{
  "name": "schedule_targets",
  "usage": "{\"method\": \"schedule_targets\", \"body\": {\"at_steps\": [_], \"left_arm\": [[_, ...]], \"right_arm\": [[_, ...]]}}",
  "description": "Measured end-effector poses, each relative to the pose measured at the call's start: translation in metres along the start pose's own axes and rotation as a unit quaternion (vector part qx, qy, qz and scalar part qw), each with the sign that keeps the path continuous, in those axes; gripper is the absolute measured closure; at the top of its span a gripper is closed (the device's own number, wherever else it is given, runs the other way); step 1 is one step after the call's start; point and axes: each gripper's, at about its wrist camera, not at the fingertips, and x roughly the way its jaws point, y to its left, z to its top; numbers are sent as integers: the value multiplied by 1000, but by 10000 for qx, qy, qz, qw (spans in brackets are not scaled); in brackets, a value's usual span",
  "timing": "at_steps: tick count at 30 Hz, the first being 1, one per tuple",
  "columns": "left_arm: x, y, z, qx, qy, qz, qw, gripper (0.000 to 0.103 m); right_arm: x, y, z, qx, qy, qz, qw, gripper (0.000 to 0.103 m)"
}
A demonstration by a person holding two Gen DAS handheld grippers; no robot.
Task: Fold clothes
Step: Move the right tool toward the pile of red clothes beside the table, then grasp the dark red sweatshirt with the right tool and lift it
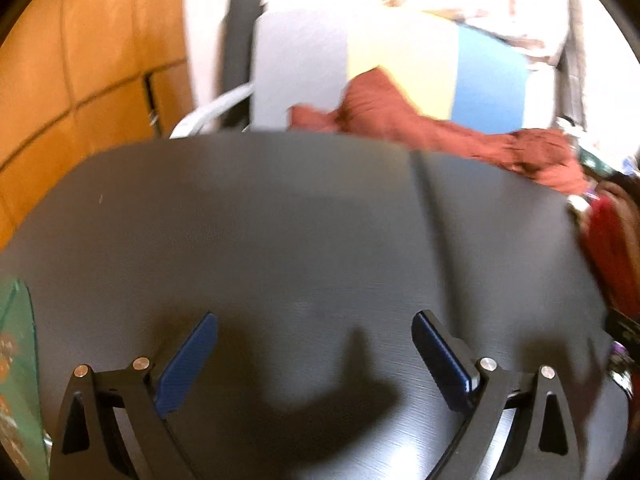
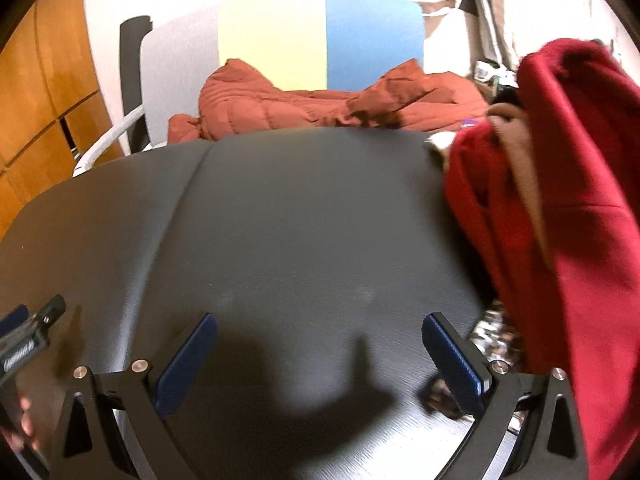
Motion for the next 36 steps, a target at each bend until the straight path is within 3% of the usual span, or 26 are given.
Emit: {"method": "schedule_targets", "body": {"at_steps": [6, 14, 20, 36], "left_arm": [[-40, -46, -8, 174, 29, -586, 9981, 4], [-63, -101, -19, 454, -111, -822, 9955, 4], [-81, -133, -19, 940, -189, -998, 9904, 4], [-110, -240, -28, 2141, -262, -1627, 9628, 4]], "right_arm": [[-27, -28, -6, 244, -17, -395, 9989, 0], [-63, -64, -15, 409, -219, -923, 9947, 0], [-96, -97, -21, 710, -503, -1261, 9882, 0], [-156, -198, -31, 1624, -1112, -1810, 9636, 0]]}}
